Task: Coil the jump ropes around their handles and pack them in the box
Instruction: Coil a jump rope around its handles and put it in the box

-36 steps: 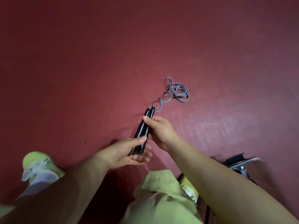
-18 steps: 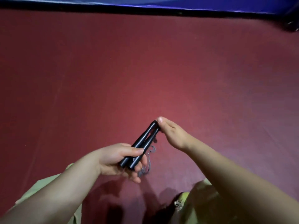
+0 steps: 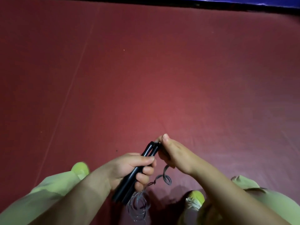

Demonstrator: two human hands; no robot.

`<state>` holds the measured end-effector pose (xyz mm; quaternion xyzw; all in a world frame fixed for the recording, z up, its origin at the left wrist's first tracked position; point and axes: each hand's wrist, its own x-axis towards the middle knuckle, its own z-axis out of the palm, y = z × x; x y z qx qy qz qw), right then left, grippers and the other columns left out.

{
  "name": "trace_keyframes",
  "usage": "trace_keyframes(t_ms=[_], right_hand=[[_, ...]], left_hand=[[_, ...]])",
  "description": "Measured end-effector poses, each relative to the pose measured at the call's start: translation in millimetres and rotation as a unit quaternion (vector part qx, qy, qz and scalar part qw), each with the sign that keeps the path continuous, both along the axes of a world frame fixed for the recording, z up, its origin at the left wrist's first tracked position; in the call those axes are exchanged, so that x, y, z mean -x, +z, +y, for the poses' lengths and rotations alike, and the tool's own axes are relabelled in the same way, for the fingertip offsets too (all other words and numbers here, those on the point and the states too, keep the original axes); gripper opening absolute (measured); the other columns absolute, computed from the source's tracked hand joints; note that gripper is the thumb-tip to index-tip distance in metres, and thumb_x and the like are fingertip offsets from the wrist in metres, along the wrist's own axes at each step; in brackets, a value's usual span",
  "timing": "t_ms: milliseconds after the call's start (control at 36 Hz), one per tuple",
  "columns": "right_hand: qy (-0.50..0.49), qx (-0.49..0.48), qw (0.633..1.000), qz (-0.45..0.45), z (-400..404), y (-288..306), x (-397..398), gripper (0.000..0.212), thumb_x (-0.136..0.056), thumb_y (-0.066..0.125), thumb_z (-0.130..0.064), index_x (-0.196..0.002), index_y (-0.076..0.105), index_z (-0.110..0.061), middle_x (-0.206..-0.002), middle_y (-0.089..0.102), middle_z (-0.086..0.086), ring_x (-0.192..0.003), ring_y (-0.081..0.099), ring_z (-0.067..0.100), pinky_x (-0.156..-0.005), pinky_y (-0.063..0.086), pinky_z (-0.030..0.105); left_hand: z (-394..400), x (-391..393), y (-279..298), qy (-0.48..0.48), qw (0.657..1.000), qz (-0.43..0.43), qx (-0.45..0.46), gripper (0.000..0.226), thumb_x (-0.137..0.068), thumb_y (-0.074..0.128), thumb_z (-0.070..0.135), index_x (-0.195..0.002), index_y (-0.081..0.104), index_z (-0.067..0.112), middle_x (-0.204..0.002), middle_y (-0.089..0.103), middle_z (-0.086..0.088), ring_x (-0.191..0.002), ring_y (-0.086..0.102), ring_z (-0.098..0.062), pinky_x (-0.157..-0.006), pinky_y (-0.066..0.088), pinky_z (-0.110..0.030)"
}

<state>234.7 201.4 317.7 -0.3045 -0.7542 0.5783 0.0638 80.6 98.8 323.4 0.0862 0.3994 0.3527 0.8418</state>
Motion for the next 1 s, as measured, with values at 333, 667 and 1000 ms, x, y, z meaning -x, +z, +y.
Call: trace_keyframes(t_ms=[333,667,1000], right_hand=[[0.055,0.008,0.998,-0.038,26.8,-10.8,7.1,0.084,-0.079,0.010,-0.080,-0.085,0.062,-0.014,-0.057,0.055,-0.006,-0.058,0.050,0.008,-0.066,0.041,0.027],[0.144,-0.098,0.976,-0.133,21.3,25.1,3.3,0.066,-0.092,0.020,-0.067,-0.097,0.062,-0.016,-0.059,0.052,-0.013,-0.059,0.049,0.000,-0.059,0.035,0.023],[0.089,-0.088,0.990,-0.070,39.3,46.9,-7.8,0.012,-0.082,0.074,-0.014,-0.075,0.067,-0.020,-0.066,0.068,-0.004,-0.058,0.058,0.003,-0.057,0.045,0.019]], left_hand=[[29.9,27.4,-13.8,0.113,0.975,-0.119,-0.150,0.030,-0.060,0.089,0.022,-0.080,0.069,0.012,-0.058,0.046,0.004,-0.040,0.041,-0.004,-0.038,0.039,-0.018],[41.2,19.7,-22.3,0.130,0.982,0.034,-0.131,0.074,-0.057,0.081,0.010,-0.126,0.053,0.008,-0.061,0.043,0.001,-0.043,0.037,-0.006,-0.038,0.035,-0.019],[37.4,-3.5,-30.7,-0.135,0.954,0.229,-0.141,0.014,-0.069,0.063,0.012,-0.080,0.062,0.020,-0.054,0.040,0.004,-0.044,0.035,-0.005,-0.042,0.029,-0.019]])
